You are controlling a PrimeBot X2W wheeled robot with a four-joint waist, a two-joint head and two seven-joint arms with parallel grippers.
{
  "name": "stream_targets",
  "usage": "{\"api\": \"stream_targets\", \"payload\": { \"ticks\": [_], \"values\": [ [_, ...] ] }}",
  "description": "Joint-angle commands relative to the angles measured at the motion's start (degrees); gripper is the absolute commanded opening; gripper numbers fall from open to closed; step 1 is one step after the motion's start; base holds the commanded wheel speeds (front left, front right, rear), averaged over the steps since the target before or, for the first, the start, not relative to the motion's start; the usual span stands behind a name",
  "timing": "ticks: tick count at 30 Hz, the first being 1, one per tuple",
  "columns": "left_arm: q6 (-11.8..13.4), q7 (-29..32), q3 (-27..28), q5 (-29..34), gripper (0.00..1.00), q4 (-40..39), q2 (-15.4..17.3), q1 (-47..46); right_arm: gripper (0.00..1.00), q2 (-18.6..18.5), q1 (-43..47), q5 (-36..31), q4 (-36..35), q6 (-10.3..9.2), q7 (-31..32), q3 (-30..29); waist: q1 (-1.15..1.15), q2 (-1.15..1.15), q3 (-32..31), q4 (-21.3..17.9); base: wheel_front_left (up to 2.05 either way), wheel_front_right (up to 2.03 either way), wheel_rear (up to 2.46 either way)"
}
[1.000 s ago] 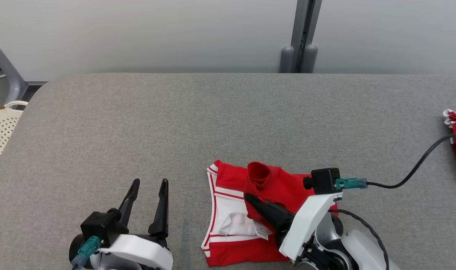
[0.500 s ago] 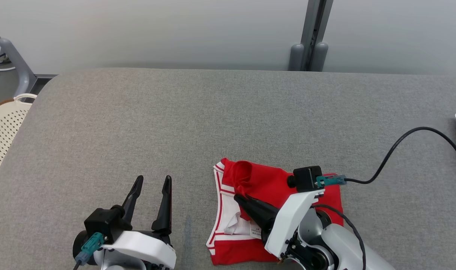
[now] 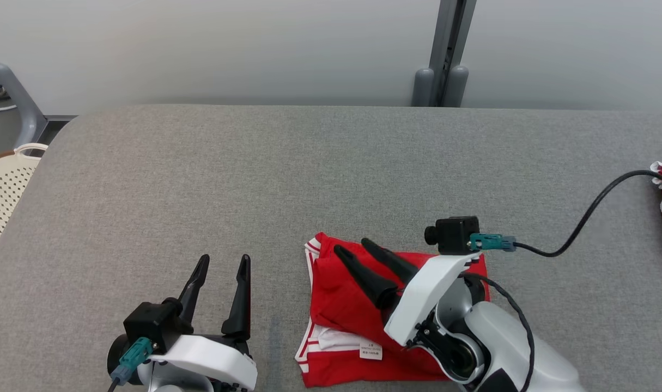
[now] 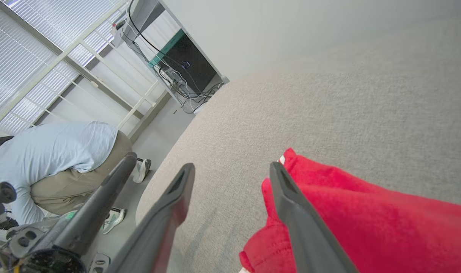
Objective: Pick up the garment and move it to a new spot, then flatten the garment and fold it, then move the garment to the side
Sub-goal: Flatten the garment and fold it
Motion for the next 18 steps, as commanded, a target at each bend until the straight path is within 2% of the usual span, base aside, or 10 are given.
{"api": "stream_targets", "payload": {
  "ticks": [1,15,16,17,18],
  "values": [
    [0.01,-0.22,0.27,0.49,1.0,0.05,0.1,0.01,1.0,-0.75,-0.46,-1.11,0.29,0.06,-0.85,-0.45,0.0,0.0,-0.06,-0.17,0.0,0.0,0.0],
    [-0.56,-0.23,0.07,0.7,1.0,0.23,-0.02,0.49,0.98,-5.93,3.56,-16.86,-0.09,0.05,-10.86,-5.35,0.0,0.0,-0.52,-1.25,0.0,0.0,0.0],
    [-0.47,-0.23,0.05,0.68,1.0,0.25,0.04,0.54,0.75,-6.09,4.31,-17.64,-0.15,0.05,-11.4,-5.7,0.0,0.0,-0.57,-1.26,0.0,0.0,0.0],
    [-0.46,-0.23,0.04,0.67,1.0,0.28,0.1,0.63,0.44,-6.08,5.03,-18.24,-0.26,0.06,-11.86,-6.06,0.0,0.0,-0.63,-1.27,0.0,0.0,0.0],
    [-0.42,-0.23,0.03,0.66,1.0,0.31,0.17,0.74,0.31,-6.11,5.64,-18.7,-0.33,0.06,-12.23,-6.34,0.0,0.0,-0.69,-1.29,0.0,0.0,0.0]
  ]
}}
